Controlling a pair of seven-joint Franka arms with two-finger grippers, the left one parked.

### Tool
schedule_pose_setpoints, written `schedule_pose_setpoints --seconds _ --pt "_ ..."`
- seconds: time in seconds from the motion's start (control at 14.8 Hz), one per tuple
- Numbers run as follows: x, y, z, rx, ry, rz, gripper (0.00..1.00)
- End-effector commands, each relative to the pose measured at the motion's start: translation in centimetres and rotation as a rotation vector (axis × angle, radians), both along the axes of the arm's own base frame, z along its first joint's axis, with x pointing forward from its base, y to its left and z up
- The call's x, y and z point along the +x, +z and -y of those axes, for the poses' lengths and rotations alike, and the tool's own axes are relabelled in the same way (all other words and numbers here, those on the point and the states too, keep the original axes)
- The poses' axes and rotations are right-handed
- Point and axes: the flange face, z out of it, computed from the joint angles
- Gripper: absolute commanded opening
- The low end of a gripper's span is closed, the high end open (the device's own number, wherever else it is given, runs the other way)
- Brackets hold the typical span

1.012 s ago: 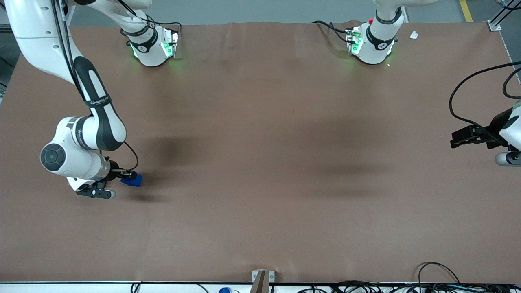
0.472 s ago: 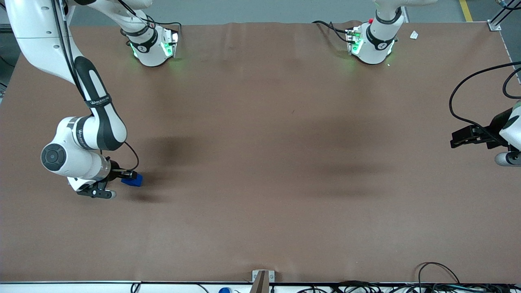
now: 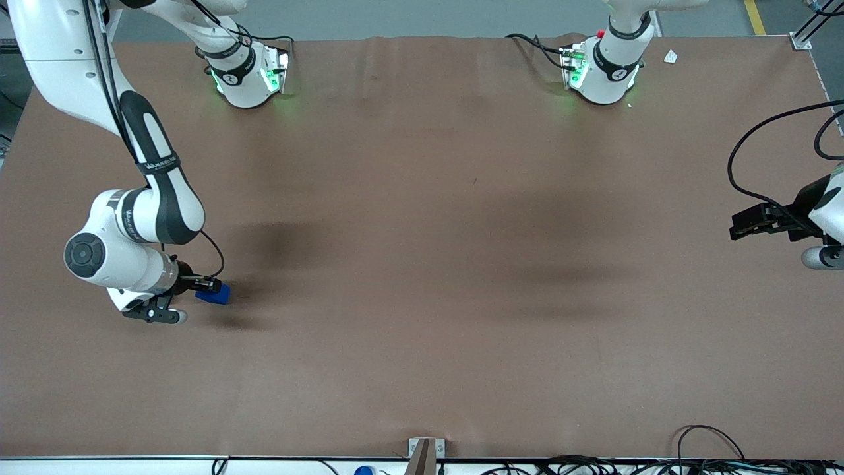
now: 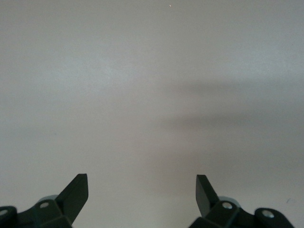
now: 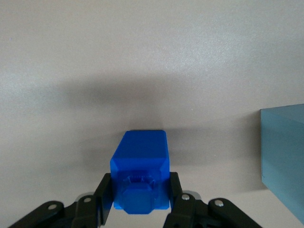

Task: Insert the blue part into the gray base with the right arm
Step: 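Lift the blue block with the right gripper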

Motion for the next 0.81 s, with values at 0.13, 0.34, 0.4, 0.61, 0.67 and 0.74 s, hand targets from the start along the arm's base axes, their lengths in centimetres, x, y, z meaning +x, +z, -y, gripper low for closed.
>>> schedule_pose_setpoints --seconds 0.13,0.34,0.4,0.61,0.67,0.74 --pt "0.7 2.3 -0.2 0.011 -0.012 -0.04 0.11" --pt "0.8 2.8 -0.4 0.008 -0.004 -0.046 0.11" --pt "0.9 3.0 -0.4 0.008 -0.006 -0.042 0.11" --pt "0.7 3.7 -0.3 0.008 -0.018 -0.068 0.11" --pt "0.7 4.3 -0.3 0.009 -0.02 -0.076 0.11" --pt "0.6 4.6 -0.2 0.009 -0.021 -0.08 0.11"
